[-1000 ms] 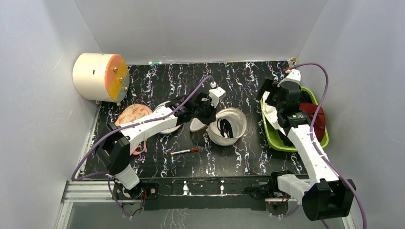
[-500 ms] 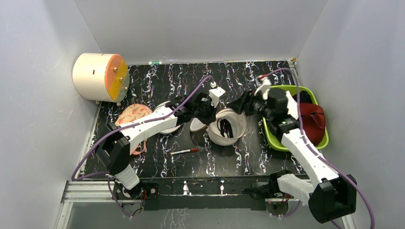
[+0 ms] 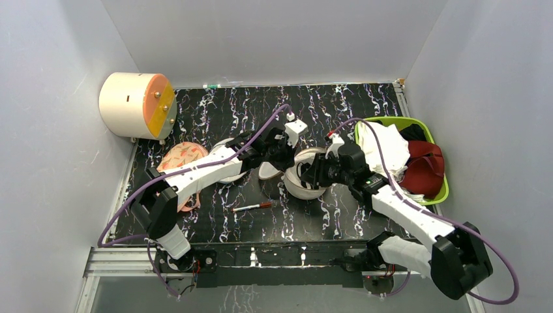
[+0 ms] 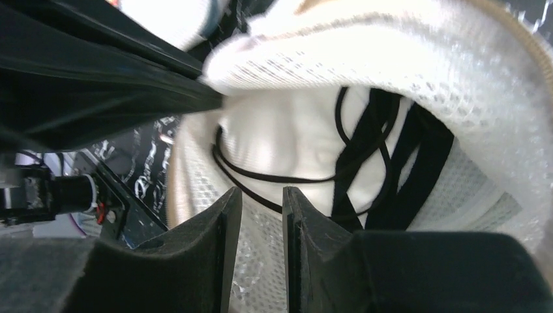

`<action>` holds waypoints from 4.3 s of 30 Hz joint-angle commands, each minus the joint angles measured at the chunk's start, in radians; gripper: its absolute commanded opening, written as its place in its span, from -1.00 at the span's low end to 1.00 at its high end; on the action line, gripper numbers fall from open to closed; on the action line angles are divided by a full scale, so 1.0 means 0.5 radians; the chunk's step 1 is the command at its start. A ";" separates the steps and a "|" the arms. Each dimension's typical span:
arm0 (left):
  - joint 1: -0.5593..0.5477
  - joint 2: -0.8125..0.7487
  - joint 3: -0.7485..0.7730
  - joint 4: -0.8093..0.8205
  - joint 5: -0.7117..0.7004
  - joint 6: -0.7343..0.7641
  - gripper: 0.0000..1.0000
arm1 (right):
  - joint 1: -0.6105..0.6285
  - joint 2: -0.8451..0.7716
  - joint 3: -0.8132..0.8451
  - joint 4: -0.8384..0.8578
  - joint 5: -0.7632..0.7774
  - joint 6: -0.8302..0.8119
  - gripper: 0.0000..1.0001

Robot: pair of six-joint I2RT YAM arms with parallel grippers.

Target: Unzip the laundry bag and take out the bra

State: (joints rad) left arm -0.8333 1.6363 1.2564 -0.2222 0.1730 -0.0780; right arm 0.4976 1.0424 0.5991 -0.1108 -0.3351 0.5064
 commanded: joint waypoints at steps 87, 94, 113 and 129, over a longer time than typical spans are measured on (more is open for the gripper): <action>-0.008 -0.008 0.055 -0.020 0.093 -0.028 -1.00 | 0.268 -0.520 -0.026 0.323 0.534 -0.124 -1.00; -0.008 -0.020 0.054 -0.019 0.081 -0.025 -1.00 | 0.268 -0.686 0.225 0.182 0.676 -0.123 -1.00; -0.011 -0.025 0.055 -0.016 0.097 -0.028 -1.00 | 0.268 -0.739 1.046 0.030 1.103 -0.633 -1.00; -0.011 -0.022 0.061 -0.030 0.103 -0.028 -1.00 | 0.268 -0.502 1.629 0.422 1.074 -0.706 -1.00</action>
State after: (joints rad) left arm -0.8345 1.6455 1.2484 -0.2234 0.2173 -0.0898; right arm 0.6312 0.7582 1.3109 -0.0036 0.1921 0.1761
